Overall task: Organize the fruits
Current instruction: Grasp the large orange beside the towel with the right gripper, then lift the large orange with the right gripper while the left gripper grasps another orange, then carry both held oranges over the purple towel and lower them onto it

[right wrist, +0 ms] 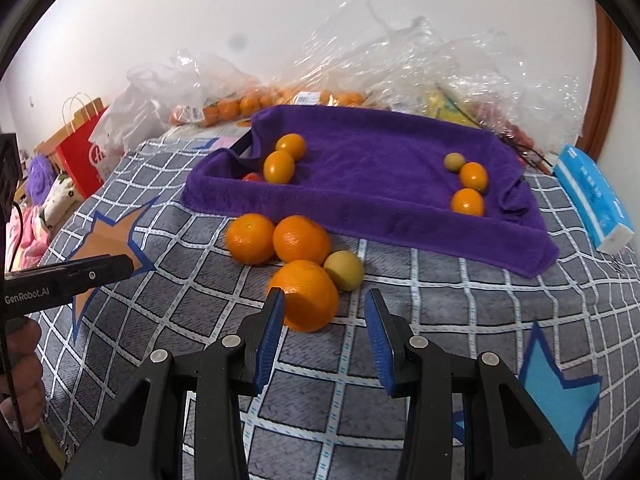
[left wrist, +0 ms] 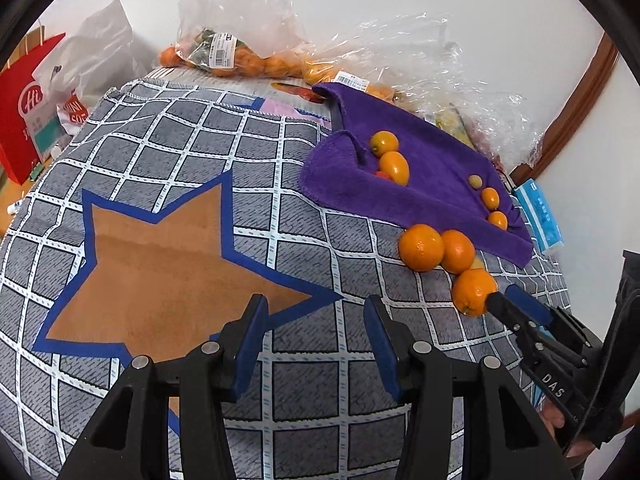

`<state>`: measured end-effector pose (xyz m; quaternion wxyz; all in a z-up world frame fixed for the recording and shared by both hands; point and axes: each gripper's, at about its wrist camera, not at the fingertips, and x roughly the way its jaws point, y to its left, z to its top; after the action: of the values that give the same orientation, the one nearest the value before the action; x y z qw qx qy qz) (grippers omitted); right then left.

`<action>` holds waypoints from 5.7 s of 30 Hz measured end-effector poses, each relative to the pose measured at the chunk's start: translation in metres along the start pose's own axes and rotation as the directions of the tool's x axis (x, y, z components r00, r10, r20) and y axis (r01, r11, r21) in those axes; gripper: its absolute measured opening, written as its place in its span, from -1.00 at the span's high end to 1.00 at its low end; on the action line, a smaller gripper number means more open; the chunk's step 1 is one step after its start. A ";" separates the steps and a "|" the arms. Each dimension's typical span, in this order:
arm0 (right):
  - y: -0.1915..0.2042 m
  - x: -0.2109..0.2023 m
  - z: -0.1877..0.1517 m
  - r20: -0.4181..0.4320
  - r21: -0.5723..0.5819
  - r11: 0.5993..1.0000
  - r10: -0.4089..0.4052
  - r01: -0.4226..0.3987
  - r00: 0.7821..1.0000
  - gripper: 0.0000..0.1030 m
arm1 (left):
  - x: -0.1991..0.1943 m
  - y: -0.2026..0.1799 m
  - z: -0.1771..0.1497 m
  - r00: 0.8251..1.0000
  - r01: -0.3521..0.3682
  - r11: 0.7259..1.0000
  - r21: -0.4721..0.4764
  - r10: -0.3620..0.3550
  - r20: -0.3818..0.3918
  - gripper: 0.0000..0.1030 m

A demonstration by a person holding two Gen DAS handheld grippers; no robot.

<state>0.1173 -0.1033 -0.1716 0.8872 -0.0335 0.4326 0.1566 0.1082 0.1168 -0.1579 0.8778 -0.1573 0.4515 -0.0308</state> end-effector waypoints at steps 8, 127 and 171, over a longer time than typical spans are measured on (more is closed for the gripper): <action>0.012 0.010 0.004 -0.011 -0.026 0.999 0.024 -0.025 1.000 0.13 | 0.006 0.005 0.002 1.000 0.005 1.000 -0.009 -0.005 -0.014 0.08; -0.078 -0.089 0.034 0.155 0.154 0.988 -0.055 0.031 0.986 0.17 | -0.038 -0.124 0.040 0.994 -0.026 0.985 0.173 0.006 0.112 0.24; -0.089 -0.089 0.078 0.210 0.133 0.990 -0.083 0.055 0.974 0.17 | -0.054 -0.132 0.079 0.986 -0.024 0.983 0.180 -0.007 0.169 0.24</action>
<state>0.1528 -0.1947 -0.0603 0.9340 0.0248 0.3419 0.1007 0.1516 0.0215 -0.0328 0.9237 -0.0768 0.3713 -0.0548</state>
